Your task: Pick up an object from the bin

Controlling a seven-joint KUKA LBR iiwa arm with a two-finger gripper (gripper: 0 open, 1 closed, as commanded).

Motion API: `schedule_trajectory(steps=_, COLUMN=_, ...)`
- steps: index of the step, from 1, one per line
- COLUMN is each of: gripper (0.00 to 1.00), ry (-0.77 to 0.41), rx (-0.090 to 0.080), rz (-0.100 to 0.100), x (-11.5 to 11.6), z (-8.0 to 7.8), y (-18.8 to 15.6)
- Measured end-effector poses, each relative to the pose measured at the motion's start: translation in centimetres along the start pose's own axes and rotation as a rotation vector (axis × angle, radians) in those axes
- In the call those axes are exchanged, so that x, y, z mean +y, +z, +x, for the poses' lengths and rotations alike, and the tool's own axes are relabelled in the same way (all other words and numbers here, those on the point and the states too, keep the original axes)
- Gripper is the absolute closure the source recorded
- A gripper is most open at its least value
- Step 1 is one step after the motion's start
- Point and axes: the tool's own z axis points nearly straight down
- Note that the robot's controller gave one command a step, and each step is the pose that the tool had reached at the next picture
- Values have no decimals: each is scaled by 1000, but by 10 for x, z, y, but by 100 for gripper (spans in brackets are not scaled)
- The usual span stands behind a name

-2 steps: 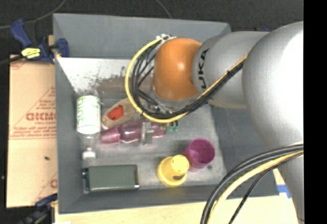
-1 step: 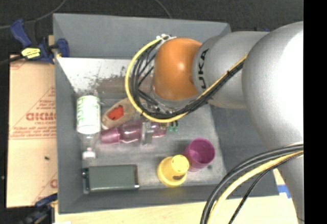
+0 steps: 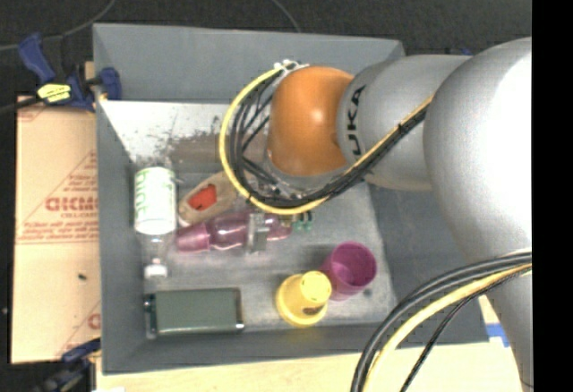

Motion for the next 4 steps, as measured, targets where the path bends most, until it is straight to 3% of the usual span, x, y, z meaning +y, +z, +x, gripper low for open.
schedule_trajectory(steps=4, gripper=100, ry=2, rx=0, rz=0, x=0, z=0, y=0)
